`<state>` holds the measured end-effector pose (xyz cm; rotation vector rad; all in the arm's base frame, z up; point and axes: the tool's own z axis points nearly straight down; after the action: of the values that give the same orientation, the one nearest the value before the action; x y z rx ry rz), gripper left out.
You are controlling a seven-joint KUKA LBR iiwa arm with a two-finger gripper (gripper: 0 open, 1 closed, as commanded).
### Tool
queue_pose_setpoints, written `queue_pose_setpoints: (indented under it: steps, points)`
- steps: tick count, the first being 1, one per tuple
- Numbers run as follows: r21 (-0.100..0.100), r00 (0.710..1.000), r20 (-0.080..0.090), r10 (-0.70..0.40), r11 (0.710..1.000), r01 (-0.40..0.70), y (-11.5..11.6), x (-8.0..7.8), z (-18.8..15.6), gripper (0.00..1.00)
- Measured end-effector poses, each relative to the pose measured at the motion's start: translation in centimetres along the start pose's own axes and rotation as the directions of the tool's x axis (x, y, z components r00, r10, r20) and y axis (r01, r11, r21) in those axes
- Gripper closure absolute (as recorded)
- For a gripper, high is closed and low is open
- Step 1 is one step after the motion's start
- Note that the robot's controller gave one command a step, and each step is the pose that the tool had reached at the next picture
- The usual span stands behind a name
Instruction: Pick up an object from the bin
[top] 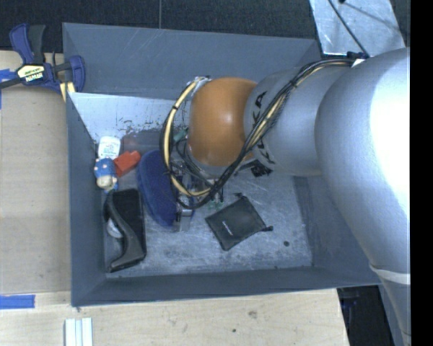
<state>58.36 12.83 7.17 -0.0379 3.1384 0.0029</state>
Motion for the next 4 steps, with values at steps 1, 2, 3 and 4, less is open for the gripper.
queue_pose_setpoints:
  steps: [1,2,3,4]
  points:
    - [-0.004,0.999,-0.014,0.037,0.999,-0.037,-2.84,-1.98,-0.12,0.00]
    - [-0.003,0.998,-0.008,0.055,0.998,-0.055,-2.81,-1.68,-0.18,0.00]
    - [0.000,0.995,-0.020,0.095,0.995,-0.095,-2.75,-2.27,-0.01,0.00]
    - [0.010,0.928,-0.015,0.372,0.928,-0.372,-2.61,-1.78,0.00,0.00]
